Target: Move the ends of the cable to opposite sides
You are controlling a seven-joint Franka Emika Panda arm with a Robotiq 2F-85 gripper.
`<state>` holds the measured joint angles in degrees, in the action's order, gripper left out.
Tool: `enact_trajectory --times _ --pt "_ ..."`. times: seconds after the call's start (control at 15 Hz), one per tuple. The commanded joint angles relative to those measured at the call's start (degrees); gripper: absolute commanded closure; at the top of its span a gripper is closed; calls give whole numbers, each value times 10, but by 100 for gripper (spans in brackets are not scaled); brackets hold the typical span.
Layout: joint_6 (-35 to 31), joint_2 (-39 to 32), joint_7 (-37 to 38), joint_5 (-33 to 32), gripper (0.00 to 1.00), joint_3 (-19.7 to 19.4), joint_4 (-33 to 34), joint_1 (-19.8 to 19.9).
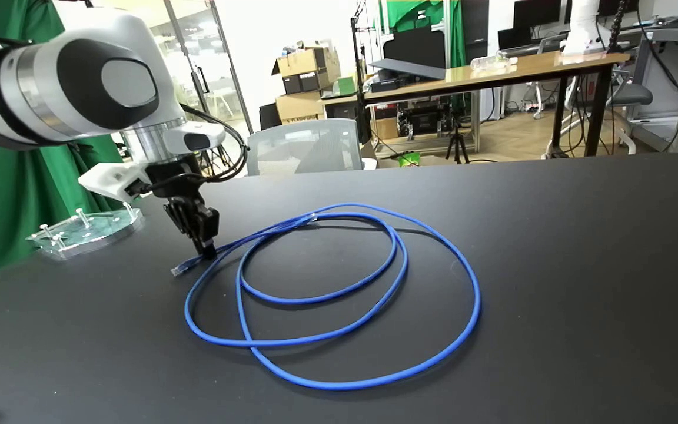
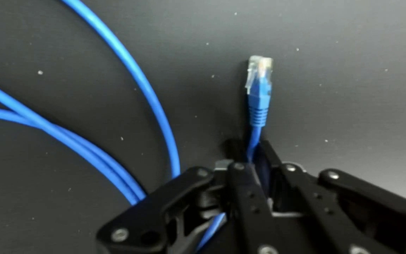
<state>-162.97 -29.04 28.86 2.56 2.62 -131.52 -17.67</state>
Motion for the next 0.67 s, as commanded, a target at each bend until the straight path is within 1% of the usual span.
enact_trajectory --times 0.0,0.07,0.13,0.33,0.47,0.6 --pt "1 17 22 0 100 -35 -4 -32" --pt "4 27 39 2 99 -48 -6 -39" --pt "10 38 72 2 98 -74 -5 -56" --pt "46 76 140 -6 98 -116 -3 -71" --pt "63 108 188 -25 98 -141 -8 -71" --pt "75 138 239 -50 98 -157 -15 -60"
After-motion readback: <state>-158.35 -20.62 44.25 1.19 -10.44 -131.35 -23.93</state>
